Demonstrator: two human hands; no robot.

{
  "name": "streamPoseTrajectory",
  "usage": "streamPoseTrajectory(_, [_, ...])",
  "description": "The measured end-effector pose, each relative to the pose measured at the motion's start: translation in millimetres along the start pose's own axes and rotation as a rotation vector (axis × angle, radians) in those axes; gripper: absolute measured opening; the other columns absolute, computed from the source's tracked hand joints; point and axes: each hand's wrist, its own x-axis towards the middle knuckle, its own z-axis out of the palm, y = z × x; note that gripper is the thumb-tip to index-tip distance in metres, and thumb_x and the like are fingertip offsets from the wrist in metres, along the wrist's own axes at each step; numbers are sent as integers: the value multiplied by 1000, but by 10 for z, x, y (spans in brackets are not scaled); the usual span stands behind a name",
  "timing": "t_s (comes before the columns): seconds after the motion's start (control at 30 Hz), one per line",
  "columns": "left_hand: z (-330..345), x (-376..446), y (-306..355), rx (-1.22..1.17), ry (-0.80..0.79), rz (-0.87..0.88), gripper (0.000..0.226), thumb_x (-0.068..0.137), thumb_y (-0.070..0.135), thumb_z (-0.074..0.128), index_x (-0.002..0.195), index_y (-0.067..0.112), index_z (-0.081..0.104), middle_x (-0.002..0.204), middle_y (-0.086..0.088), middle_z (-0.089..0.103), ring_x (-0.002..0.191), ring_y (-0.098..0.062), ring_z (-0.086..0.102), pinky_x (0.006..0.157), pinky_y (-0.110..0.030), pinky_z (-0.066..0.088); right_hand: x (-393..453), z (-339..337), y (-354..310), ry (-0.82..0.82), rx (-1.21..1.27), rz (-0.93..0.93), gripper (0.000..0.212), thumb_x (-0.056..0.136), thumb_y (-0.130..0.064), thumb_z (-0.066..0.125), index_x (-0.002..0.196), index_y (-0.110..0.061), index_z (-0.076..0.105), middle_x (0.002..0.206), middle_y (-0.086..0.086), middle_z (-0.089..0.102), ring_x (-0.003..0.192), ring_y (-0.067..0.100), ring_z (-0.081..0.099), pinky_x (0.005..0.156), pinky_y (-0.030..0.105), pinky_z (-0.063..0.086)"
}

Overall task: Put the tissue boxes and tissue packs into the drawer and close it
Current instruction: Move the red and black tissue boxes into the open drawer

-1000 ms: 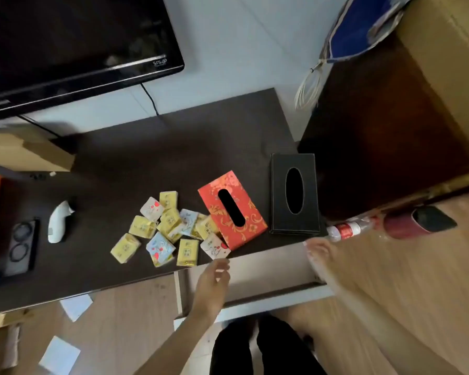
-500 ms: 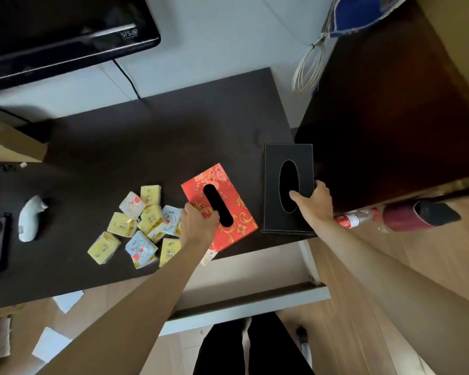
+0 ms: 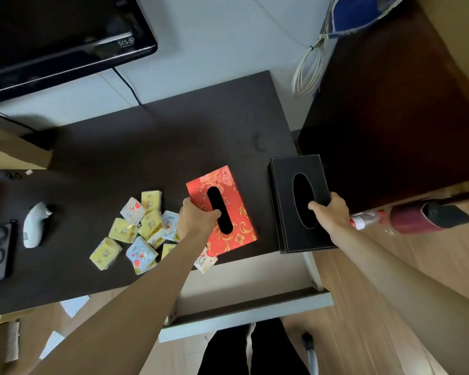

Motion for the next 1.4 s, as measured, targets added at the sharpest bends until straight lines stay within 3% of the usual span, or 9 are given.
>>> streamPoseTrajectory(0.17, [30,-140,167,-70,36,161,85,69,32,79,142,16,38,128,-1,60,113,-23,60,86,-42,52,-182,-221,272,49,86,-12,42,88,-17,72,127,-10,60,116,10,69,104,28,65,71,33,50])
streamPoseTrajectory(0.4, [140,-731,-274,-208,48,185,77,59,32,79,127,28,41,103,12,61,85,-9,63,63,-26,48,-647,-273,639,100,216,-25,23,84,-17,71,103,-24,61,85,-4,68,81,13,67,66,25,47])
streamPoseTrajectory(0.53, [301,-1022,-759,-224,40,91,77,58,31,79,124,29,40,106,6,63,86,-16,66,77,-43,57,-851,-157,820,84,222,-68,33,83,-7,70,109,-24,60,88,-5,70,78,8,71,61,13,51])
streamPoseTrajectory(0.63, [386,-1185,-1061,-198,80,70,80,61,34,81,128,33,38,113,8,62,90,-16,67,78,-45,59,-964,-44,954,61,194,-86,35,82,-7,70,111,-25,61,90,-3,72,81,8,72,67,18,56])
streamPoseTrajectory(0.77, [482,-1317,-1349,-177,89,65,85,65,34,83,132,38,32,125,9,59,97,-17,67,73,-35,56,-1093,112,1078,42,144,-172,50,80,-6,72,101,-48,55,90,-11,71,84,-4,69,64,13,55])
streamPoseTrajectory(0.93, [578,-1402,-1495,-115,73,112,78,71,40,80,131,35,31,128,7,54,92,-20,68,68,-33,54,-1137,252,1138,-35,130,-267,42,77,-5,71,109,-31,63,98,-6,74,93,7,73,77,23,59])
streamPoseTrajectory(1.1, [583,-1450,-1519,-72,28,134,72,74,37,75,128,33,28,125,2,51,95,-28,66,64,-36,49,-1304,305,1271,-55,119,-259,46,73,-12,69,104,-46,62,100,-5,74,93,12,73,78,28,60])
streamPoseTrajectory(1.2, [588,-1528,-1598,-50,6,145,72,74,37,76,128,32,27,119,2,48,95,-24,62,65,-33,43,-1371,306,1375,-38,122,-178,42,75,-12,70,109,-36,63,107,3,72,97,17,72,84,39,63])
streamPoseTrajectory(1.4, [638,-1764,-1891,-15,-98,84,72,71,32,77,124,31,28,118,4,47,100,-21,59,72,-35,52,-1498,212,1379,2,128,-304,32,75,-11,68,100,-29,61,84,-5,68,78,13,69,68,20,56])
